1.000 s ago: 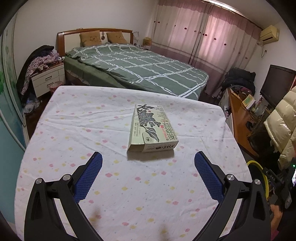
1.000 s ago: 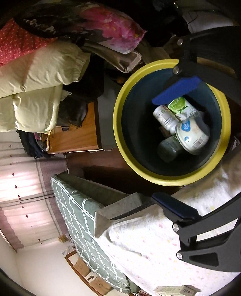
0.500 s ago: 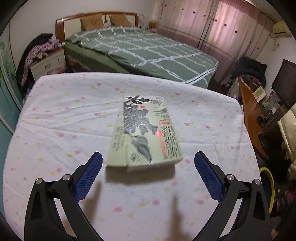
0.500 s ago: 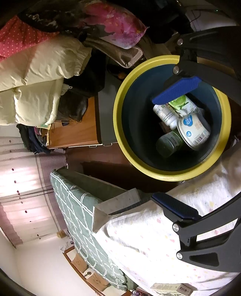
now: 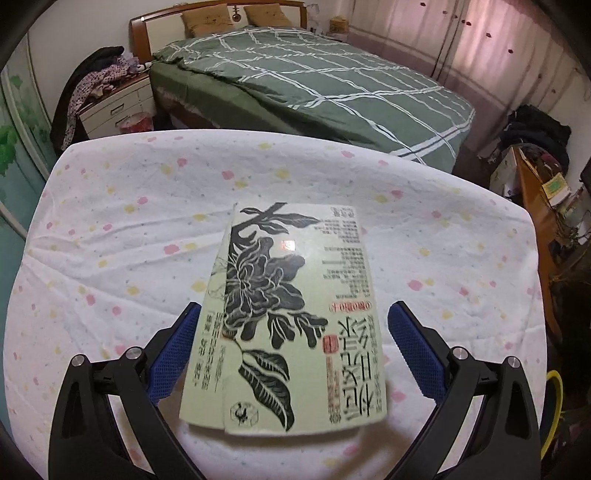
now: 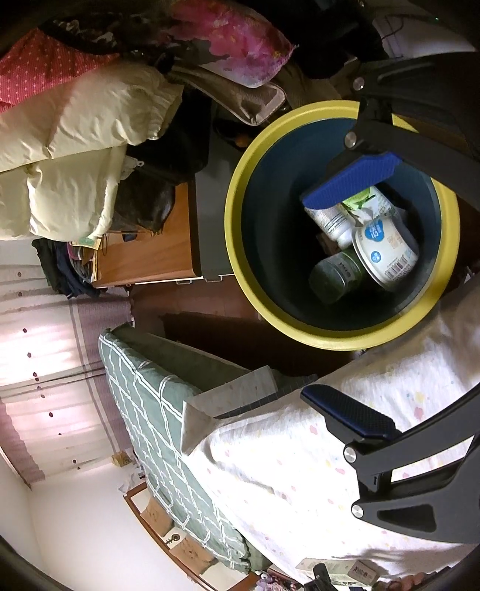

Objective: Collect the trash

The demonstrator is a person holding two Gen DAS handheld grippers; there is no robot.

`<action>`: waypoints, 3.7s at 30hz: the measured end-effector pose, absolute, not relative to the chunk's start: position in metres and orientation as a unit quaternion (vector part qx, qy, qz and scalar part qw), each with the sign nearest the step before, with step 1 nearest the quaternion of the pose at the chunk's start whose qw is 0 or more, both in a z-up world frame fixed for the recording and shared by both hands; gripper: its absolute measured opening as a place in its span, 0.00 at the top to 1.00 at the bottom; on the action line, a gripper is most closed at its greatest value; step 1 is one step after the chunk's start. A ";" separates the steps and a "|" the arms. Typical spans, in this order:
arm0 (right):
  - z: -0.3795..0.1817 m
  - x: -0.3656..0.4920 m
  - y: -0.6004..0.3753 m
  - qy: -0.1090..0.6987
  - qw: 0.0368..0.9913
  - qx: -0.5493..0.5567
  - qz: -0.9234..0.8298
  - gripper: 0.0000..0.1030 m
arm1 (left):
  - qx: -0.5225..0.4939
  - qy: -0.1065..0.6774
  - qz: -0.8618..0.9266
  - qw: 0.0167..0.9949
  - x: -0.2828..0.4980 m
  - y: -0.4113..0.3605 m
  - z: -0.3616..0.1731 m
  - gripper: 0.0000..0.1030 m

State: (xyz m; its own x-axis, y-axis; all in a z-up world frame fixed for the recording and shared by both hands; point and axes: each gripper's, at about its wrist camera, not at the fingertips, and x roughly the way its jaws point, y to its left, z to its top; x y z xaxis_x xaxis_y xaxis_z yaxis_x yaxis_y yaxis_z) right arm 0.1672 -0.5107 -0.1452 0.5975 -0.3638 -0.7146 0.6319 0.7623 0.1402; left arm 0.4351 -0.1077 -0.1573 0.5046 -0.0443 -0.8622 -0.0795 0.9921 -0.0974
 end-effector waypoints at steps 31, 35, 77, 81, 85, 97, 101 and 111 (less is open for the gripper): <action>-0.109 0.071 -0.521 0.308 0.902 0.164 -0.254 0.12 | 0.010 0.481 -0.226 0.847 0.311 -0.283 -0.124 0.29; -0.110 0.052 -0.533 0.305 0.900 0.167 -0.263 0.12 | 0.031 0.478 -0.258 0.839 0.284 -0.330 -0.119 0.29; -0.095 -0.006 -0.523 0.305 0.914 0.168 -0.206 0.11 | 0.035 0.376 -0.248 0.892 0.176 -0.264 -0.066 0.05; -0.084 0.008 -0.492 0.308 0.927 0.142 -0.158 0.11 | 0.024 0.340 -0.182 0.922 0.150 -0.190 -0.050 0.05; -0.069 0.017 -0.460 0.303 0.939 0.114 -0.114 0.11 | 0.004 0.329 -0.130 0.936 0.117 -0.117 -0.041 0.05; -0.048 0.003 -0.403 0.284 0.954 0.082 -0.049 0.09 | -0.046 0.277 -0.048 0.958 0.030 -0.005 -0.024 0.05; -0.045 -0.007 -0.392 0.276 0.957 0.079 -0.043 0.09 | -0.039 0.267 -0.044 0.962 0.014 0.005 -0.021 0.05; -0.044 -0.005 -0.383 0.278 0.957 0.069 -0.040 0.09 | -0.049 0.274 -0.030 0.960 0.014 0.005 -0.024 0.05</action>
